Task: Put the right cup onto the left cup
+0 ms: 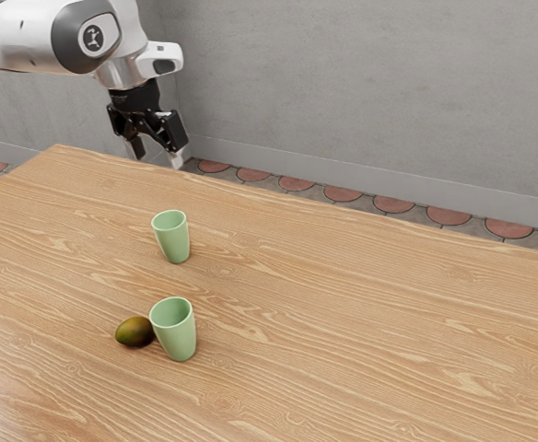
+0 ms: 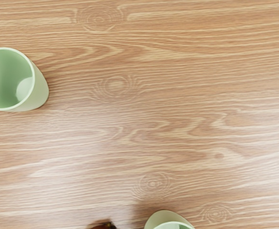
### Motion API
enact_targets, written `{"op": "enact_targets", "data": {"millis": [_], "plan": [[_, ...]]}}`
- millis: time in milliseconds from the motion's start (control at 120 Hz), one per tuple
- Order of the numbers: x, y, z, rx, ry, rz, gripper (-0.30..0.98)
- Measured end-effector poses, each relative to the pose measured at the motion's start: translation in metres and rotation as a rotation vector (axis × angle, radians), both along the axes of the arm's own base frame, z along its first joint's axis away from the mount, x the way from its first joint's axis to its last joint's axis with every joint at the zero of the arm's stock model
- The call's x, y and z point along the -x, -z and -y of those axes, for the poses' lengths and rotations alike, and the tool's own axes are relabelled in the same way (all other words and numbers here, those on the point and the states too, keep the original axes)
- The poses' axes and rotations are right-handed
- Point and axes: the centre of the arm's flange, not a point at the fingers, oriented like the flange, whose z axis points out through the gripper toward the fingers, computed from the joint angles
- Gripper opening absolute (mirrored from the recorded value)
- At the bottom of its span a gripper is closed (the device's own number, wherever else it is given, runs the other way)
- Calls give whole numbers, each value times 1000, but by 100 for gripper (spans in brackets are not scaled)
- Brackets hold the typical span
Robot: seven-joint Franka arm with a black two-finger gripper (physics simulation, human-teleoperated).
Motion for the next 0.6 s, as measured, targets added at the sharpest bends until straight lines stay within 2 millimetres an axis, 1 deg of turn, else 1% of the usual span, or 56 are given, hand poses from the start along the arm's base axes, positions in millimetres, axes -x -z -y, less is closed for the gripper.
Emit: {"op": "enact_targets", "data": {"millis": [133, 292, 425, 542, 600], "plan": [[0, 0, -2, 0, -2, 0, 69], [-2, 9, 1, 0, 4, -17, 69], [8, 30, 7, 17, 10, -67, 69], [28, 56, 18, 46, 18, -124, 69], [39, 65, 23, 54, 21, -128, 69]]}}
